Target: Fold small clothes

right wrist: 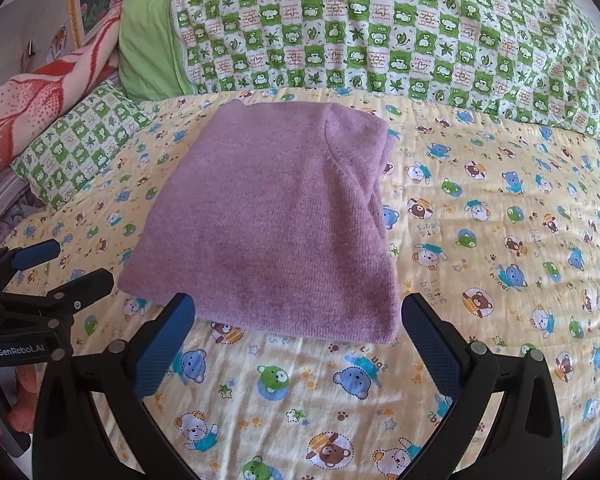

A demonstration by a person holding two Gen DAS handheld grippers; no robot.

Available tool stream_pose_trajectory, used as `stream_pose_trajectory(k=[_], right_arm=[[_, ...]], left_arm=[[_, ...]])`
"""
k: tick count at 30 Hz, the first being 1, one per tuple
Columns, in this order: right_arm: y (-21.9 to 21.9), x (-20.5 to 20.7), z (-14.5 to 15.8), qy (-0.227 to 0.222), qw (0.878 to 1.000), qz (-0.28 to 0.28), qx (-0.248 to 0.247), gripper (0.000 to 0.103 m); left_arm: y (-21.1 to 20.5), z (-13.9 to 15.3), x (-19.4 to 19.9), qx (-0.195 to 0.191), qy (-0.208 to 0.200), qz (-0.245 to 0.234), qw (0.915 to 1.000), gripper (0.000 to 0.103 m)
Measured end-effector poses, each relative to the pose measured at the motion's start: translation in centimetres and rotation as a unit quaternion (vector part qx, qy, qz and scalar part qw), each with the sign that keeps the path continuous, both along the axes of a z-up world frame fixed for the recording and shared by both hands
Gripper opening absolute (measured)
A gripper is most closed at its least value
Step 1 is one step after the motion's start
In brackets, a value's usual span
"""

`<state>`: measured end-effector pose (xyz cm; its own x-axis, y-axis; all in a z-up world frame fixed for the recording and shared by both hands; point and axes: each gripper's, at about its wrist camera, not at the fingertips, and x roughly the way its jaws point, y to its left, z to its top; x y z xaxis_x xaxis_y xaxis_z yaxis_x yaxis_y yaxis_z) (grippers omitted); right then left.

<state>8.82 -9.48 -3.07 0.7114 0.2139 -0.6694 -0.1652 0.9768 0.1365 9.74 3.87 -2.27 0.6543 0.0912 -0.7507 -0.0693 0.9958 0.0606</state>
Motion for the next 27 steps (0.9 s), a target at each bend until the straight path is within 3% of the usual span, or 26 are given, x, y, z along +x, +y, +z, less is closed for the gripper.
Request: stream_pose_trajectory(k=[27], right_arm=[[-0.37, 0.05, 0.99, -0.001, 1.0, -0.002, 0.014, 0.103]], left_arm=[[-0.13, 0.07, 0.7, -0.002, 0.012, -0.002, 0.9999, 0.103]])
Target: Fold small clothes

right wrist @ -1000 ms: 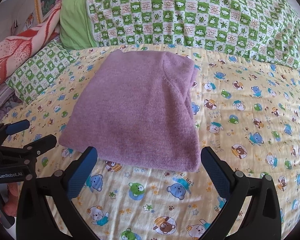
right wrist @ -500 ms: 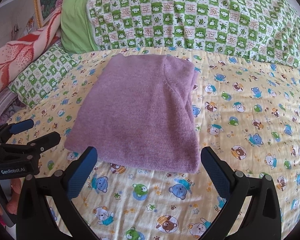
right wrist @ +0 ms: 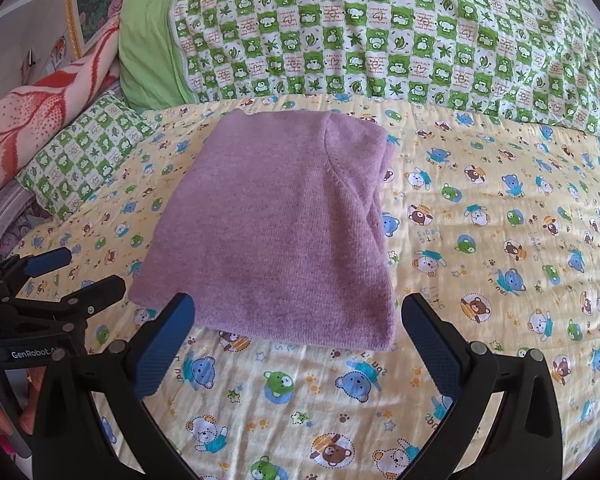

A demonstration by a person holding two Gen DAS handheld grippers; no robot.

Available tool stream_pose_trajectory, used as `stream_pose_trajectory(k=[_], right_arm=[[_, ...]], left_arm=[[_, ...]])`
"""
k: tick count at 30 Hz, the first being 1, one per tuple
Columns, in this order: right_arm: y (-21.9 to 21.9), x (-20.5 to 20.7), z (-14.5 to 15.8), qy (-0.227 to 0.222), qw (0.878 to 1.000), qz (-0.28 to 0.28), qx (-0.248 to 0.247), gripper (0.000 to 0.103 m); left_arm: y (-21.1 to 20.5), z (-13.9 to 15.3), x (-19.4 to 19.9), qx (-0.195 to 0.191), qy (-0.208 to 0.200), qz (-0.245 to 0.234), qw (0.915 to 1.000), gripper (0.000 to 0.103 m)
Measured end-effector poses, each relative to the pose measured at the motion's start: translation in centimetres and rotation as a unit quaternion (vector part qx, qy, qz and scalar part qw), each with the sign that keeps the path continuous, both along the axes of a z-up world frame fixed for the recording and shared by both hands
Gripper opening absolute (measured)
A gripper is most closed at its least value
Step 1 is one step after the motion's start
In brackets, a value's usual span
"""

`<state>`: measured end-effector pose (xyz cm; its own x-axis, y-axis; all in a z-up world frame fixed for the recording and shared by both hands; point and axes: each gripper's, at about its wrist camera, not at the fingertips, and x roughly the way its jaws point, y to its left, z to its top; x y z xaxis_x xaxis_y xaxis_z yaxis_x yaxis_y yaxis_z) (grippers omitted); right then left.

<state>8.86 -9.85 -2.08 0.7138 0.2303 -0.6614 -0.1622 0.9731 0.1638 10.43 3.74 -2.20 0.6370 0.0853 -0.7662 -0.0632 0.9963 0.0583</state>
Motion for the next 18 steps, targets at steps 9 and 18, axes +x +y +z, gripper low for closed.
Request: stream_pose_trajectory(k=[9, 18], right_arm=[[-0.1, 0.11, -0.06, 0.003, 1.0, -0.002, 0.003, 0.103], [-0.16, 0.24, -0.34, 0.007, 1.0, -0.004, 0.006, 0.103]], left_arm=[[-0.15, -0.28, 0.35, 0.0, 0.006, -0.001, 1.0, 0.102], [-0.36, -0.44, 0.77, -0.002, 0.01, -0.002, 0.9999, 0.103]])
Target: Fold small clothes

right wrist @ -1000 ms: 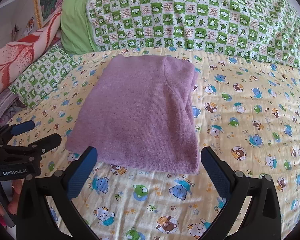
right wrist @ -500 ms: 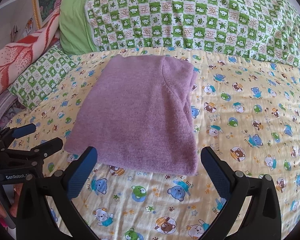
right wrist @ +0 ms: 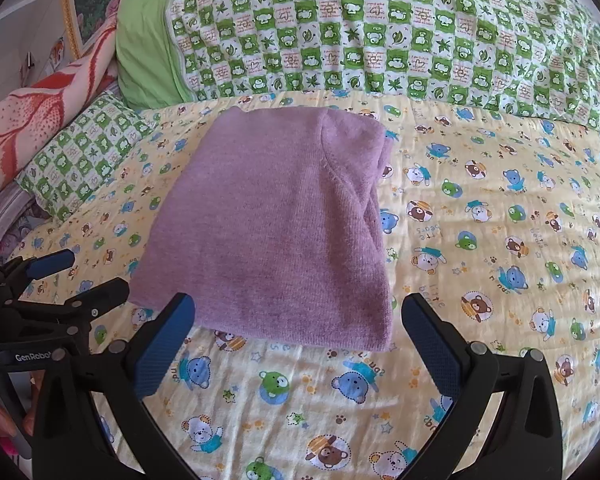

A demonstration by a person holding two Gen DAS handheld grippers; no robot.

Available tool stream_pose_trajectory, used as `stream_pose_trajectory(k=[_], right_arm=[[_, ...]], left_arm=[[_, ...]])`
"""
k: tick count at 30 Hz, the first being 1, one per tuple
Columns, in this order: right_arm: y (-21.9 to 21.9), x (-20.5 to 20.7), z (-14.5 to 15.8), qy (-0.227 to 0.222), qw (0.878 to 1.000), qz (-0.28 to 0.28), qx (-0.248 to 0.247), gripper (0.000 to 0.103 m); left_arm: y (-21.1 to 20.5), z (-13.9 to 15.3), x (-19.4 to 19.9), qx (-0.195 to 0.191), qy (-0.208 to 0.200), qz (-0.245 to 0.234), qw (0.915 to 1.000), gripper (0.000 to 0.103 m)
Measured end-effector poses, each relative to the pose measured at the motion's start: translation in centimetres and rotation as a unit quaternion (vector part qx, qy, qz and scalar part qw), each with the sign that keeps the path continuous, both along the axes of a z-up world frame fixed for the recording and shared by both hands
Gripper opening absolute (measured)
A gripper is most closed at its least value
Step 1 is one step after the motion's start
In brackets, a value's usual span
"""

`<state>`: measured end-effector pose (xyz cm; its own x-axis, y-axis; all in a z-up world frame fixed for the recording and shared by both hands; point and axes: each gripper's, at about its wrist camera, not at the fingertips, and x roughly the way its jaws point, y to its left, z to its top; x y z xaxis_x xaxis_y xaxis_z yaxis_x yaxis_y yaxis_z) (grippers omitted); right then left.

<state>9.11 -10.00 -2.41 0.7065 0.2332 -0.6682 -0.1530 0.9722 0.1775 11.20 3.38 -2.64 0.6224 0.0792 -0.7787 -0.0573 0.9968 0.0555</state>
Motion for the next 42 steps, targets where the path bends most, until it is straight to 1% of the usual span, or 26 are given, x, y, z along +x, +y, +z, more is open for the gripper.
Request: stream_pose_trajectory(k=[23, 42], right_arm=[[-0.63, 0.5, -0.19, 0.007, 1.0, -0.001, 0.008, 0.103], [-0.3, 0.44, -0.06, 0.003, 1.0, 0.0, 0.006, 0.103]], left_arm=[[-0.64, -0.42, 0.58, -0.001, 0.009, -0.004, 0.9999, 0.102], [-0.66, 0.09, 0.89, -0.006, 0.007, -0.008, 0.9999, 0.103]])
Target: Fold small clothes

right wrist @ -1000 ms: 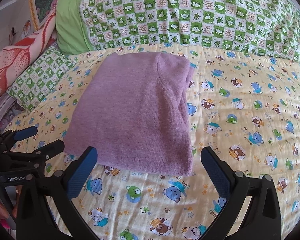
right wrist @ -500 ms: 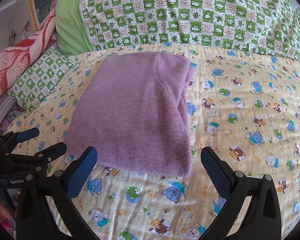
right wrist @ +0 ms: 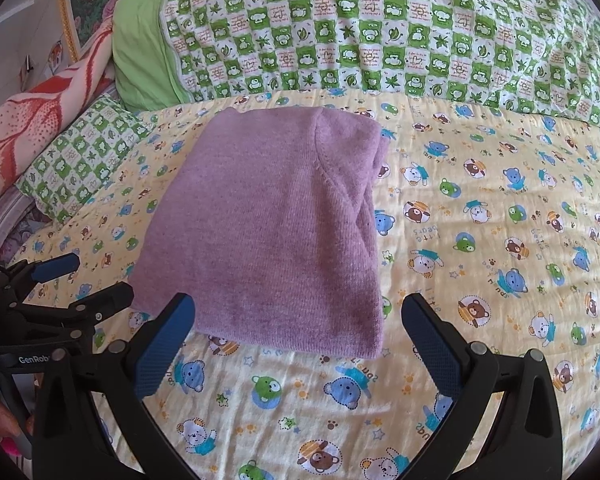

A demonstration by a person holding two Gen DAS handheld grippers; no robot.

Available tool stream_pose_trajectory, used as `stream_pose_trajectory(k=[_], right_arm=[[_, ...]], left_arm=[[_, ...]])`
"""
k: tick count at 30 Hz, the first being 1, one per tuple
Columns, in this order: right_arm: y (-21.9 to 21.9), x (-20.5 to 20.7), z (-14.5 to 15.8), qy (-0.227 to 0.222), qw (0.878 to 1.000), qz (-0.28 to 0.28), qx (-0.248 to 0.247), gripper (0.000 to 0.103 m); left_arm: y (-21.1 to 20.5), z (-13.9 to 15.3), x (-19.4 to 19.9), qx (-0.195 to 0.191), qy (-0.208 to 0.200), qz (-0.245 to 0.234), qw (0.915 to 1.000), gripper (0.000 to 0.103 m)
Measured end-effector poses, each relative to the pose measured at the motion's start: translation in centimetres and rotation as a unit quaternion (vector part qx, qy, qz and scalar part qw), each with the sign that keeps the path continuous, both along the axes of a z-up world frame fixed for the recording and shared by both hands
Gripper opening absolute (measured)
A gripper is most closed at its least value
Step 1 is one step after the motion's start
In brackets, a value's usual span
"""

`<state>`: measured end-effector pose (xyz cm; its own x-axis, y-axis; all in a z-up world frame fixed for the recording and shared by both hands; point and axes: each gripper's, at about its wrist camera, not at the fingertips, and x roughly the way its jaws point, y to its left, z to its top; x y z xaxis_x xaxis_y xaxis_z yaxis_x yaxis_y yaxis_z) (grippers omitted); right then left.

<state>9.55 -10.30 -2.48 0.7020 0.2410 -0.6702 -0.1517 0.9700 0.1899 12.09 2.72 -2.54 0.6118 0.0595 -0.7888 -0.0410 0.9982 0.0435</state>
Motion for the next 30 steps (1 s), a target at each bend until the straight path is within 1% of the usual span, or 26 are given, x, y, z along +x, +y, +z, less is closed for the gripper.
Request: stream_pose_trajectory(k=[6, 14, 24, 30], right_arm=[[0.0, 0.5, 0.5, -0.002, 1.0, 0.002, 0.003, 0.103], [-0.3, 0.9, 0.5, -0.002, 1.0, 0.002, 0.003, 0.103], [-0.4, 1.2, 0.7, -0.003, 1.0, 0.005, 0.004, 0.103], [-0.5, 1.7, 0.8, -0.004, 1.0, 0.009, 0.004, 0.103]], left_arm=[[-0.1, 0.4, 0.3, -0.003, -0.004, -0.001, 1.0, 0.103], [0.0, 0.4, 0.7, -0.007, -0.002, 0.001, 1.0, 0.102], [-0.2, 0.4, 1.0, 0.003, -0.014, 0.007, 0.9999, 0.102], [-0.1, 0.5, 1.4, 0.005, -0.013, 0.004, 0.9999, 0.102]])
